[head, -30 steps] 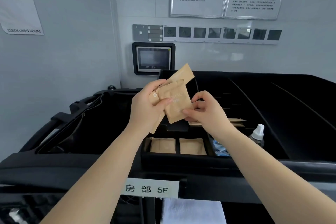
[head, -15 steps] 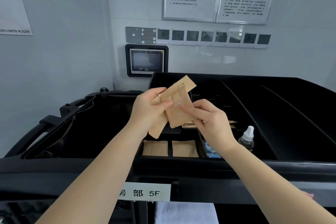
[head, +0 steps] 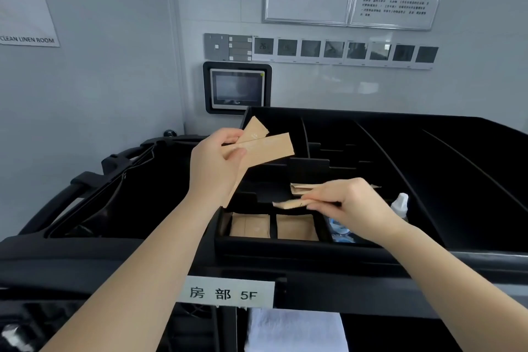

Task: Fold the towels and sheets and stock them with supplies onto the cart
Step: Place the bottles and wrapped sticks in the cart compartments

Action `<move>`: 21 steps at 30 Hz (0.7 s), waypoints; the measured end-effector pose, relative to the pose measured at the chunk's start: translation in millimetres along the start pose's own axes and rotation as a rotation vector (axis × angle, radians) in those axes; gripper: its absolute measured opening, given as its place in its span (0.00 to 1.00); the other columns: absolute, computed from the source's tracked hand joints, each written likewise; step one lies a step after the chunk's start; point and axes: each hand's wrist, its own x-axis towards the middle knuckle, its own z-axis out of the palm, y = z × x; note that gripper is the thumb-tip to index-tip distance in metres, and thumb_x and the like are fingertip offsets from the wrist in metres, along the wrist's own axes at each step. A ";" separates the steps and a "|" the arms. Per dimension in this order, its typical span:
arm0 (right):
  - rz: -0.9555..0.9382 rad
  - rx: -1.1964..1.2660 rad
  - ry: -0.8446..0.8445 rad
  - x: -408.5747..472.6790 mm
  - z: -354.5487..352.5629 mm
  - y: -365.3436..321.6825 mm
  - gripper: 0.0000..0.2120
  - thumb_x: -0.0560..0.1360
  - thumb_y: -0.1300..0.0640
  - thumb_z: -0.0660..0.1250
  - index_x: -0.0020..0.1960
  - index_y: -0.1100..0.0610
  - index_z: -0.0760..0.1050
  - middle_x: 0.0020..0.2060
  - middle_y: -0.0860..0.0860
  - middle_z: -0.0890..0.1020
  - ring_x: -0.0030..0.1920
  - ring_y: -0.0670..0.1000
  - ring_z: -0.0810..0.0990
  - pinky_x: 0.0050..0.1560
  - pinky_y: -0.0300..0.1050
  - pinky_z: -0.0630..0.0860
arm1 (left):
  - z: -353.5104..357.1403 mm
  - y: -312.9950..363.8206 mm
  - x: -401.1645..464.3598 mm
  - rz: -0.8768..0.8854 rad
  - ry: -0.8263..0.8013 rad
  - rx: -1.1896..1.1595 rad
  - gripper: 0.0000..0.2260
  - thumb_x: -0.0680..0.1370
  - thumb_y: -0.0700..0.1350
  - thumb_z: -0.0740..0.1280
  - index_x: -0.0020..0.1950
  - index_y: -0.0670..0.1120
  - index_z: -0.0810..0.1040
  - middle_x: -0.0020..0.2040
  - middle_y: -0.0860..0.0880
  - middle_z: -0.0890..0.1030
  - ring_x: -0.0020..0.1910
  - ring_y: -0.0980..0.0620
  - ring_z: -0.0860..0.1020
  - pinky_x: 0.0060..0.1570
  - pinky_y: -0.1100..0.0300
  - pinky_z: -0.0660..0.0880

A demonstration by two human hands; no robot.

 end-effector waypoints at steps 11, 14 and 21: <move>0.284 -0.146 -0.489 8.5 16.4 9.5 0.16 0.77 0.47 0.65 0.63 0.49 0.78 0.57 0.45 0.82 0.58 0.44 0.79 0.67 0.47 0.69 | 7.2 -1.2 -9.4 0.027 -0.024 -0.023 0.13 0.75 0.39 0.70 0.57 0.50 0.81 0.50 0.59 0.79 0.52 0.62 0.76 0.46 0.80 0.66; 0.311 -0.115 -0.567 8.4 10.7 7.4 0.19 0.76 0.45 0.66 0.64 0.50 0.78 0.59 0.45 0.81 0.62 0.45 0.76 0.70 0.48 0.67 | 6.6 -2.3 -10.3 0.036 -0.033 -0.042 0.13 0.75 0.39 0.70 0.57 0.49 0.81 0.50 0.60 0.79 0.52 0.62 0.76 0.46 0.82 0.65; 0.239 0.025 -0.155 2.5 -2.4 -6.7 0.20 0.72 0.44 0.67 0.58 0.55 0.81 0.52 0.48 0.83 0.54 0.45 0.80 0.57 0.44 0.77 | 3.5 -0.5 -10.0 0.060 -0.109 -0.087 0.13 0.75 0.39 0.70 0.58 0.51 0.80 0.52 0.60 0.80 0.53 0.63 0.76 0.48 0.76 0.68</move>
